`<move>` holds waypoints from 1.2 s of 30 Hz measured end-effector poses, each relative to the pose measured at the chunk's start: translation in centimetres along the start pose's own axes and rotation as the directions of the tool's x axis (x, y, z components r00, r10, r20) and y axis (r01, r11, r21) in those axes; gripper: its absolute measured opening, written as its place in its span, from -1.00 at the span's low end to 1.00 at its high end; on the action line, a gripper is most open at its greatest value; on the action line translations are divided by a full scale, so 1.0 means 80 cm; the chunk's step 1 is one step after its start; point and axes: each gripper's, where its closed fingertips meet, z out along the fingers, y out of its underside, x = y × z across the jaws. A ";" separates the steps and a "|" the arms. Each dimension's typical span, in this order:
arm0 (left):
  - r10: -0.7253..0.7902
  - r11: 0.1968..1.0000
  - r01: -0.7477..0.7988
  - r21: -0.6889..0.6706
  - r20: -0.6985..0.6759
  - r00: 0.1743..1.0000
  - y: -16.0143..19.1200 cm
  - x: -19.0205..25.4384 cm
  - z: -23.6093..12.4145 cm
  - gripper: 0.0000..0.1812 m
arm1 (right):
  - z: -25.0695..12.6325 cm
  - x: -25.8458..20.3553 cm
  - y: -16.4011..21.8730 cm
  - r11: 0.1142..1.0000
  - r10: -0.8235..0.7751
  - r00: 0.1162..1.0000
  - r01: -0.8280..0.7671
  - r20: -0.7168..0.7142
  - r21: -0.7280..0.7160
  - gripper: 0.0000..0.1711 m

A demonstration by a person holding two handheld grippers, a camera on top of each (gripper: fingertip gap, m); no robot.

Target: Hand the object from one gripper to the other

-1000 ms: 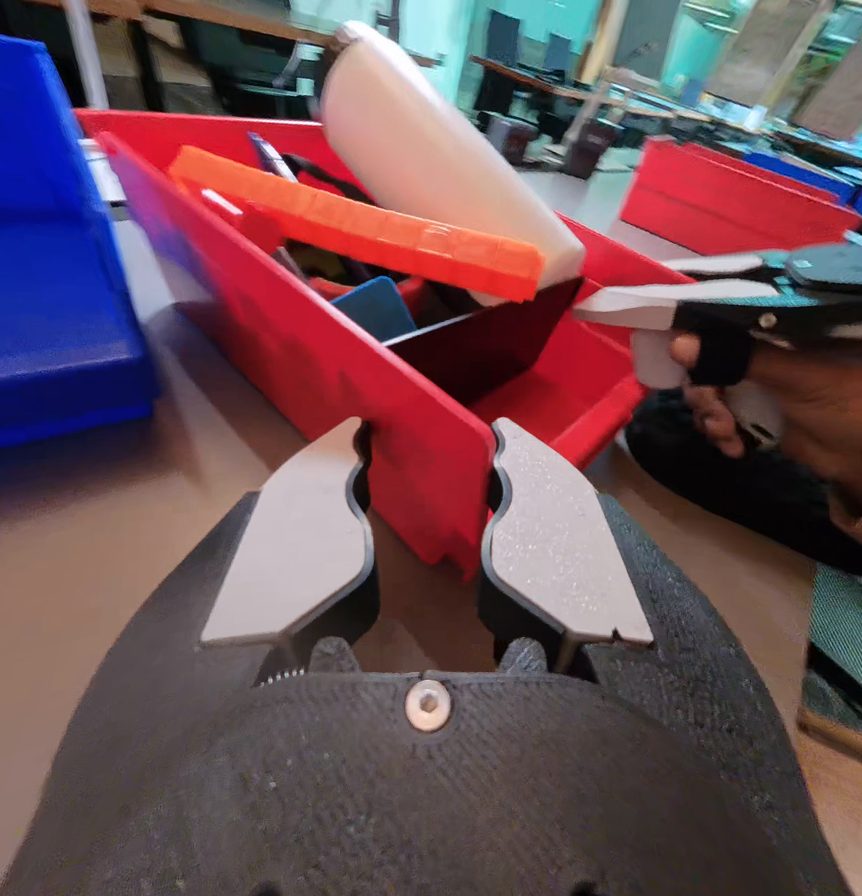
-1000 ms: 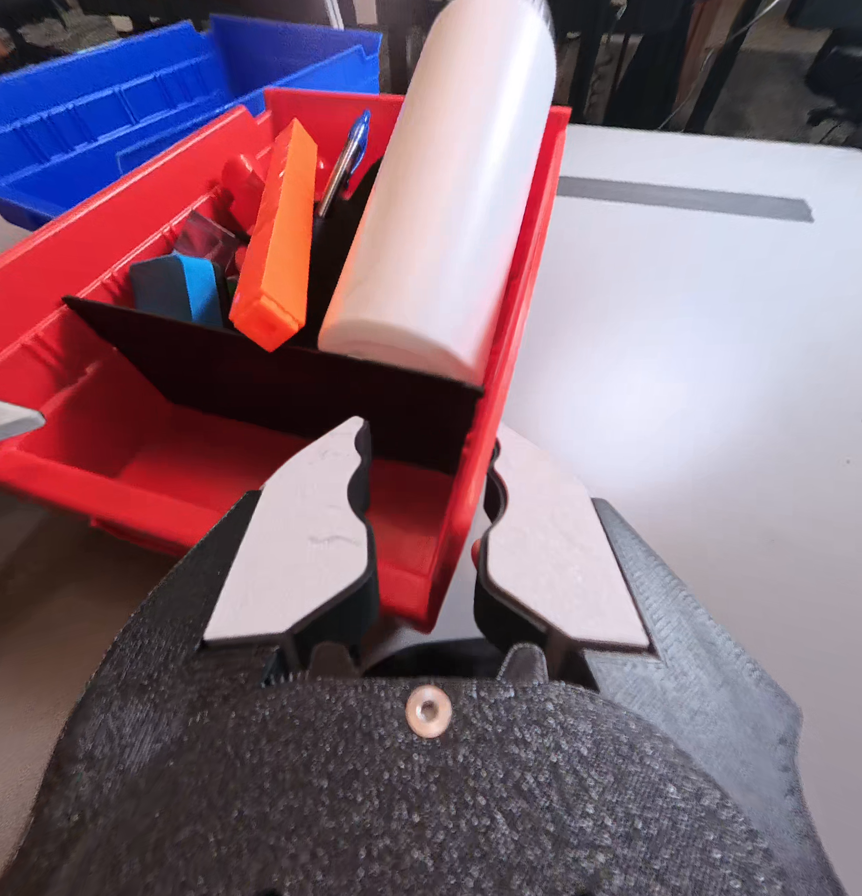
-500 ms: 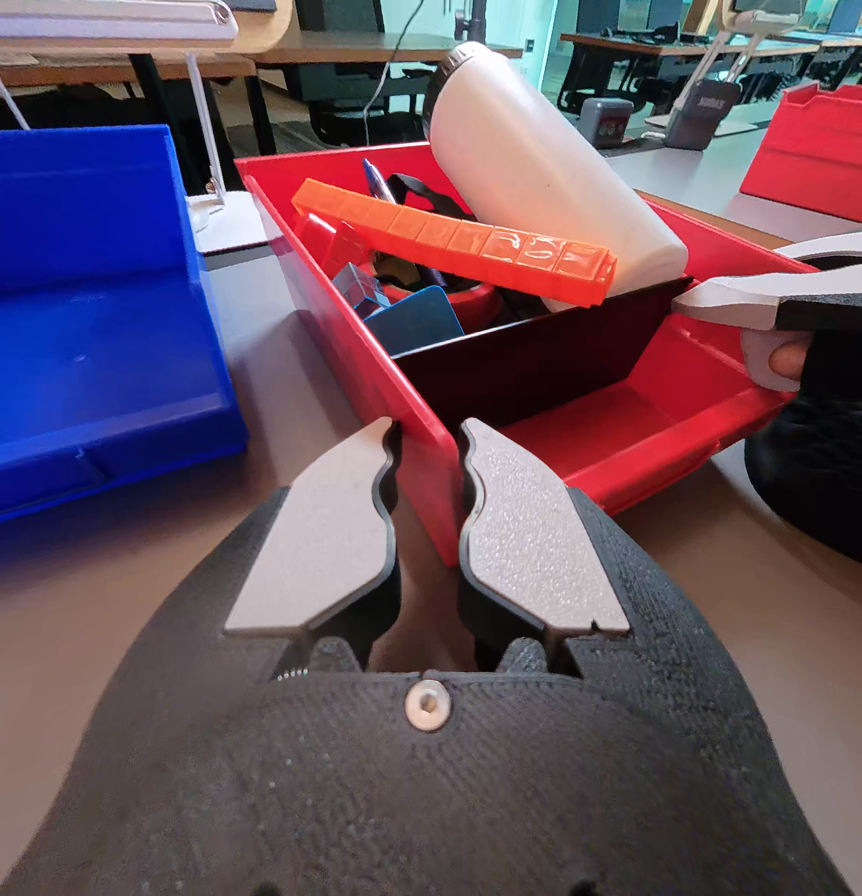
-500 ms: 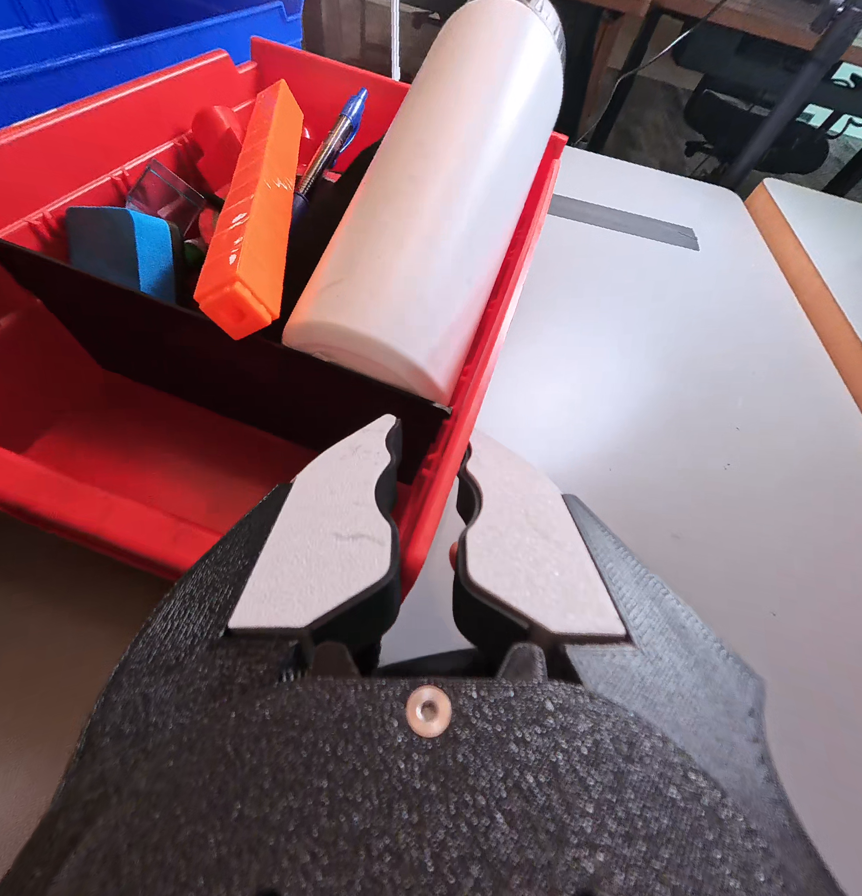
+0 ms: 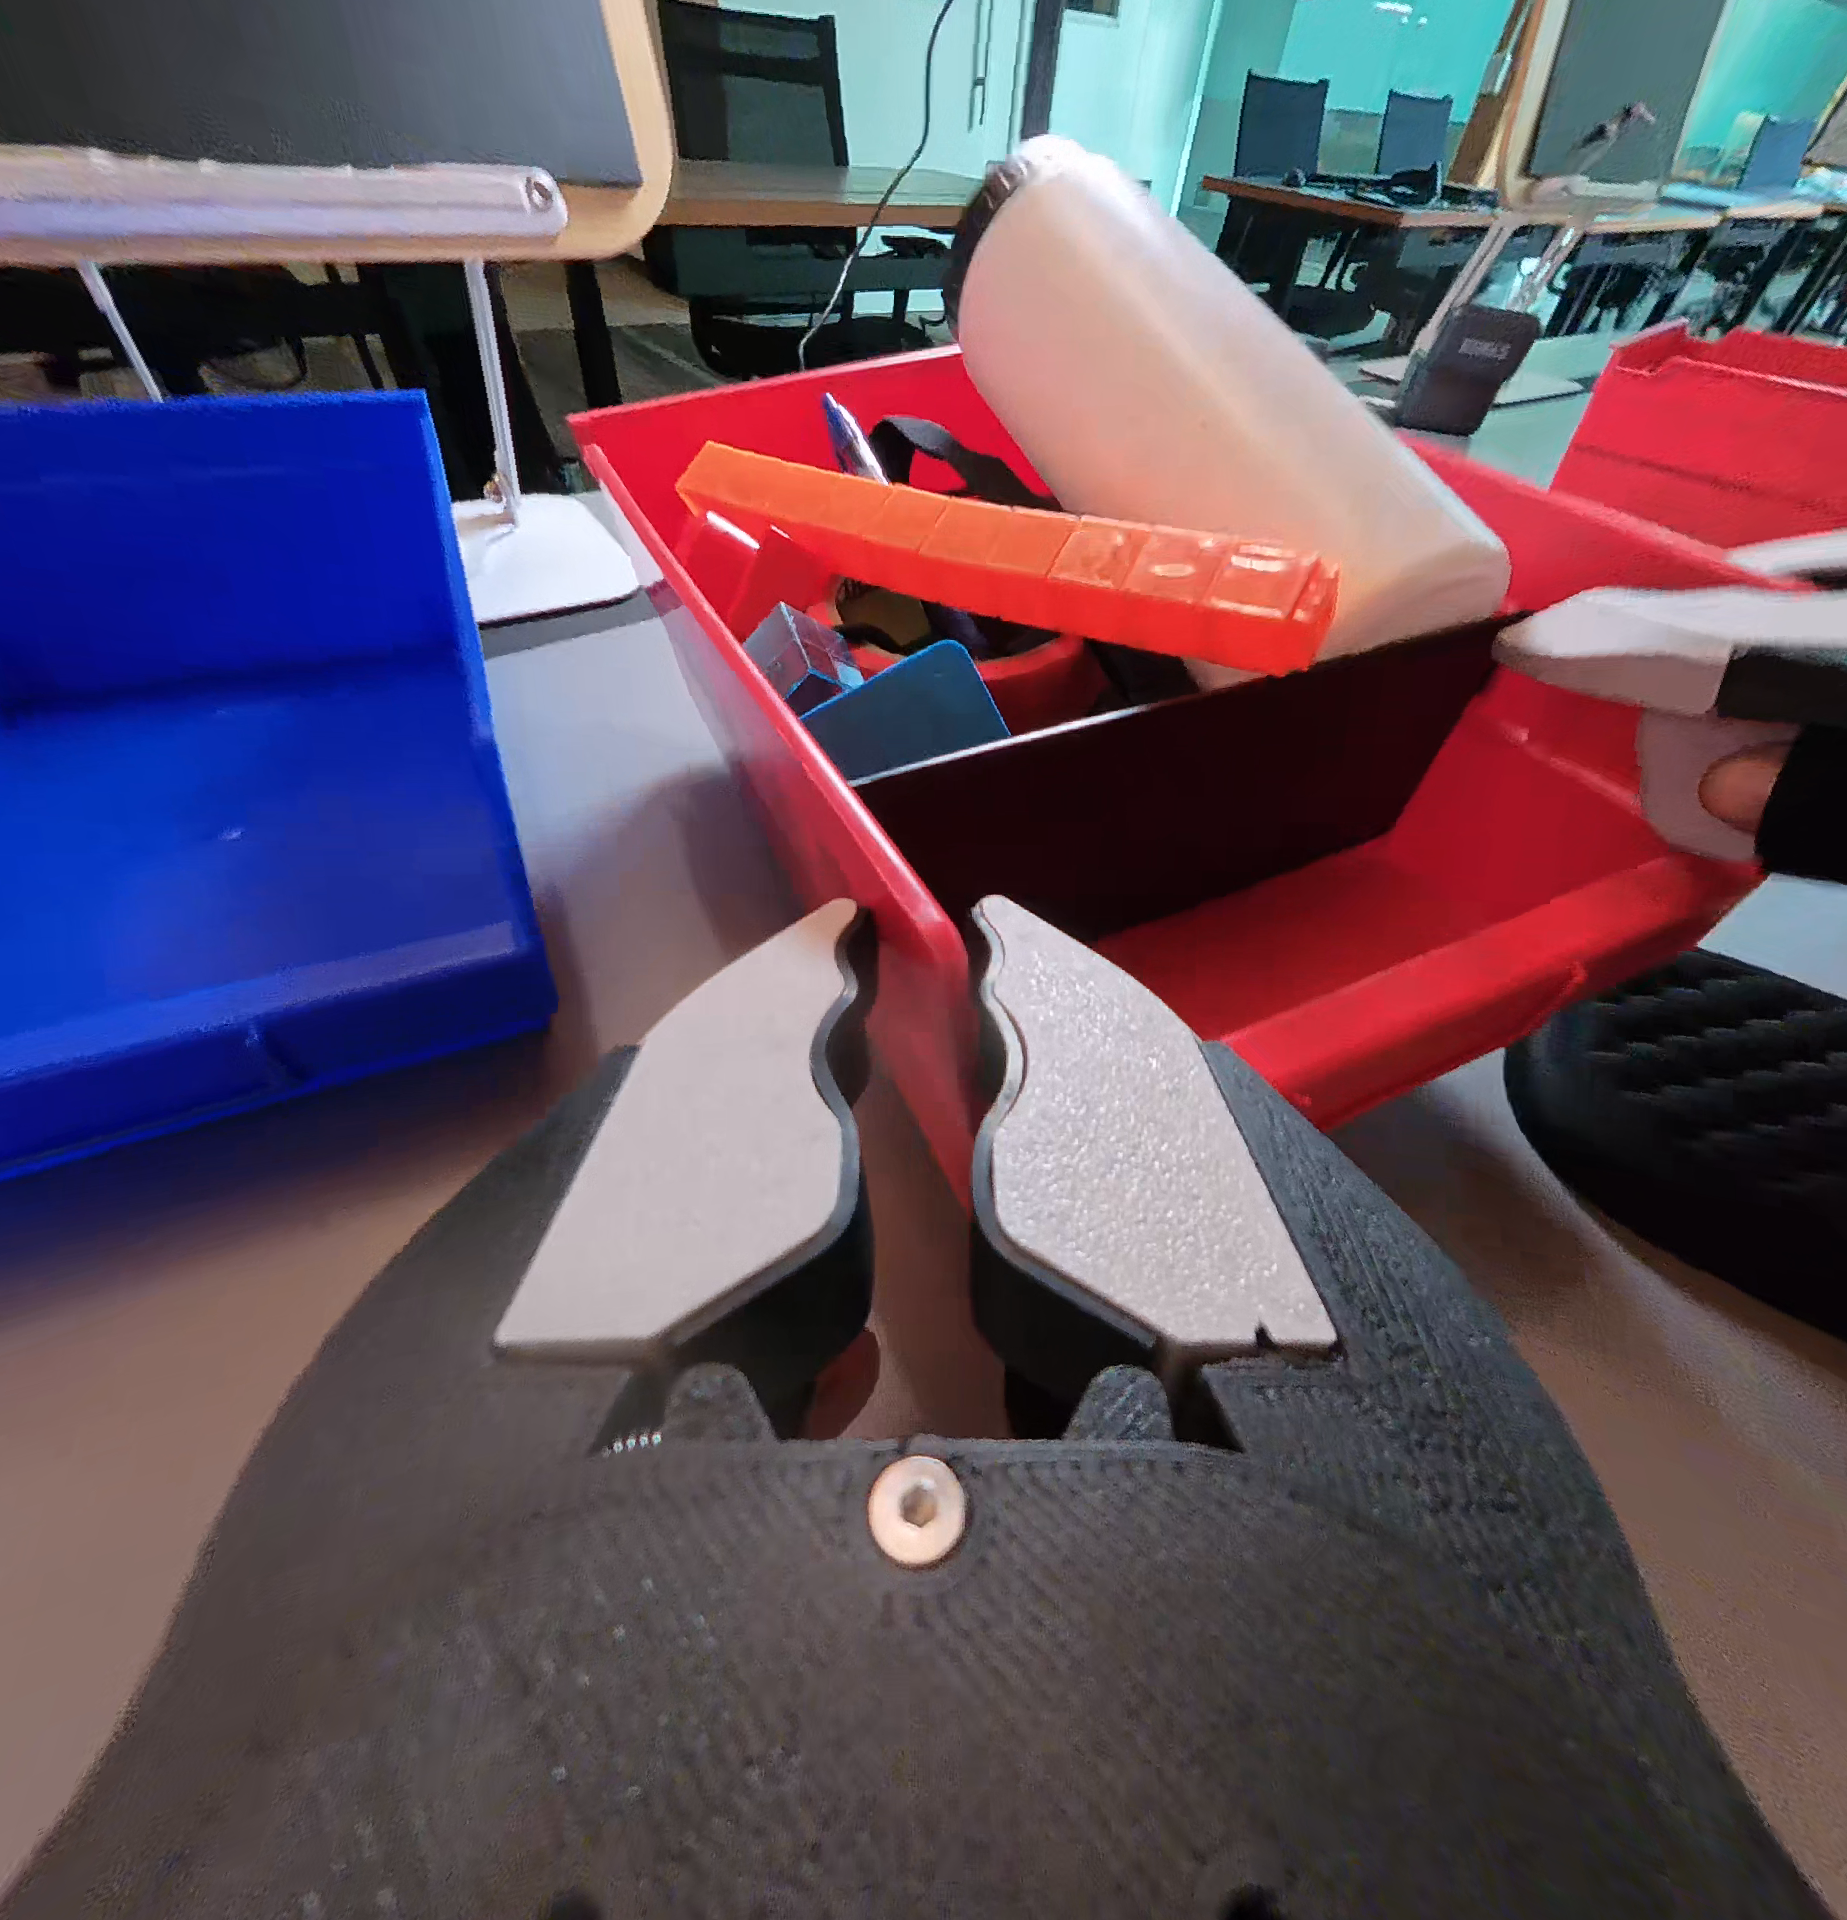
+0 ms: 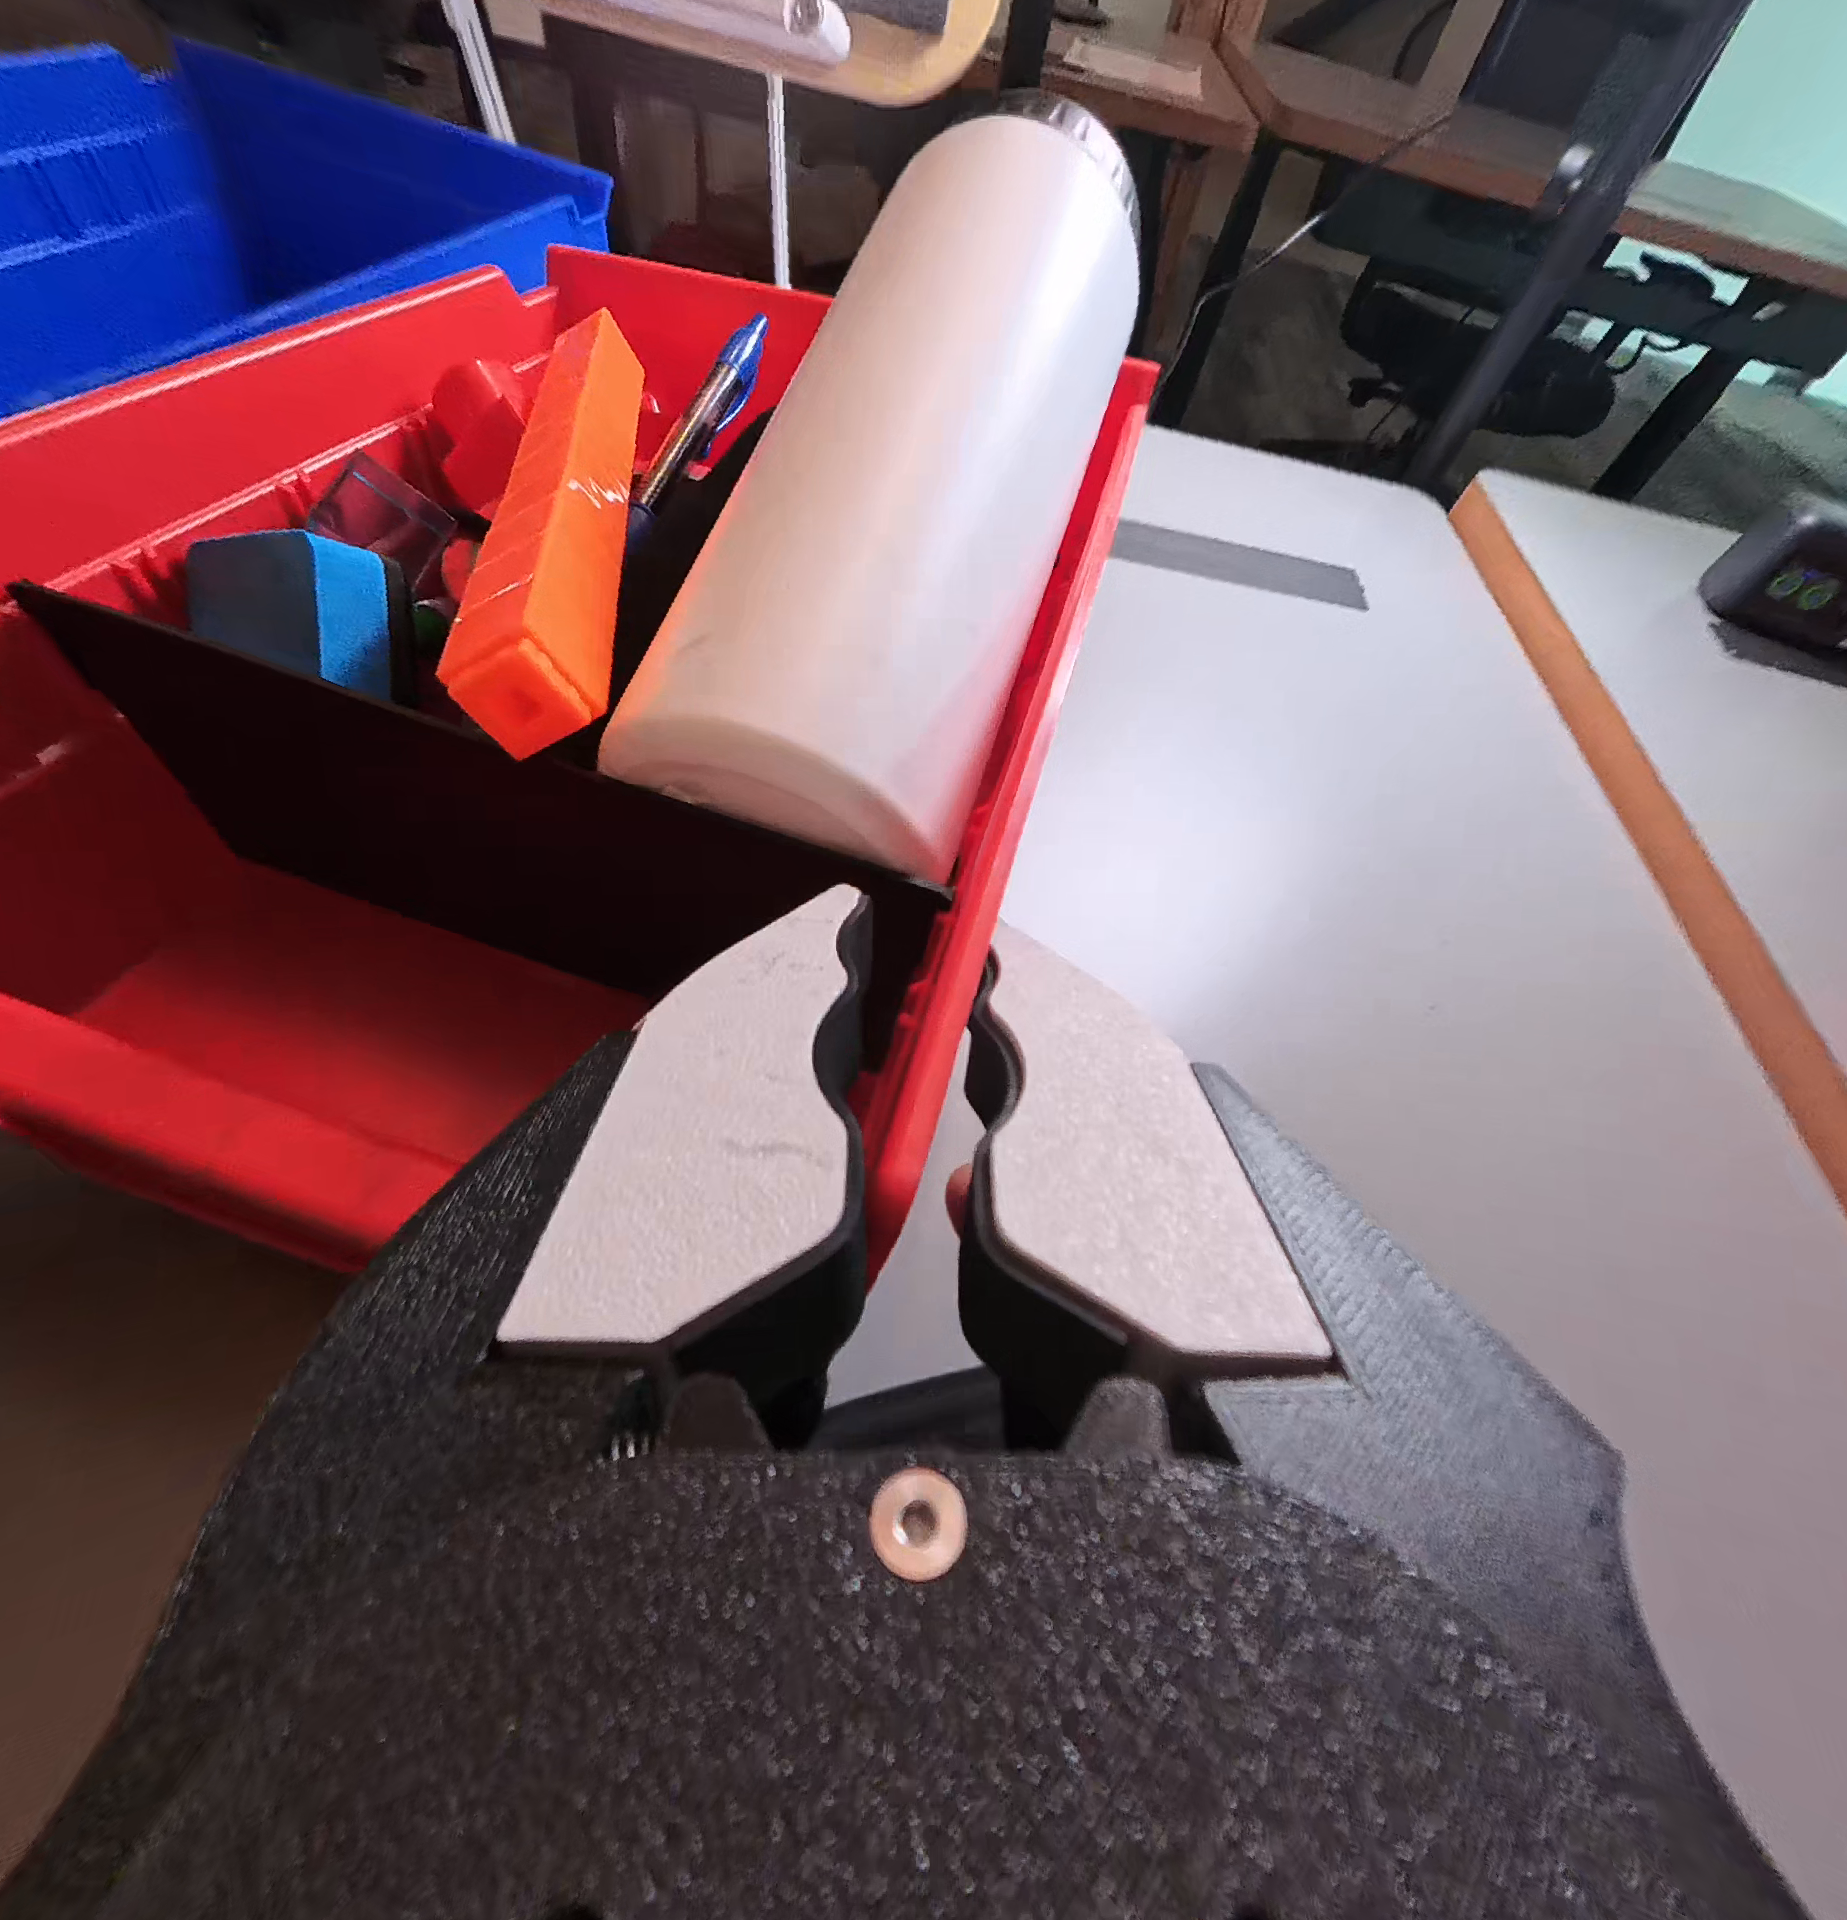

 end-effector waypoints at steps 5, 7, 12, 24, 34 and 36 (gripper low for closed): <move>0.043 0.996 -0.044 0.080 0.009 0.999 -0.051 0.010 -0.036 -0.82 | -0.041 0.005 -0.060 0.995 -0.064 0.997 0.067 -0.041 0.073 -0.81; 0.053 0.992 -0.056 0.111 0.028 0.998 -0.074 0.005 -0.055 -0.82 | -0.054 -0.002 -0.086 0.991 -0.074 0.997 0.077 -0.035 0.107 -0.83; 0.144 0.971 -0.174 0.161 0.185 0.972 -0.127 -0.043 -0.118 -0.88 | -0.065 -0.053 -0.156 0.975 -0.101 0.994 0.092 0.034 0.202 -0.83; 0.060 0.959 -0.202 0.197 0.556 0.829 -0.145 -0.224 -0.298 -0.89 | -0.012 -0.306 -0.264 0.943 -0.189 0.912 0.065 0.365 0.326 -0.84; -0.012 0.989 -0.082 0.122 0.623 0.782 -0.048 -0.332 -0.344 -0.90 | 0.046 -0.457 -0.212 0.969 -0.197 0.841 0.088 0.504 0.233 -0.82; -0.007 0.991 -0.080 0.111 0.627 0.779 -0.029 -0.346 -0.343 -0.90 | 0.050 -0.469 -0.205 0.964 -0.211 0.838 0.092 0.504 0.250 -0.82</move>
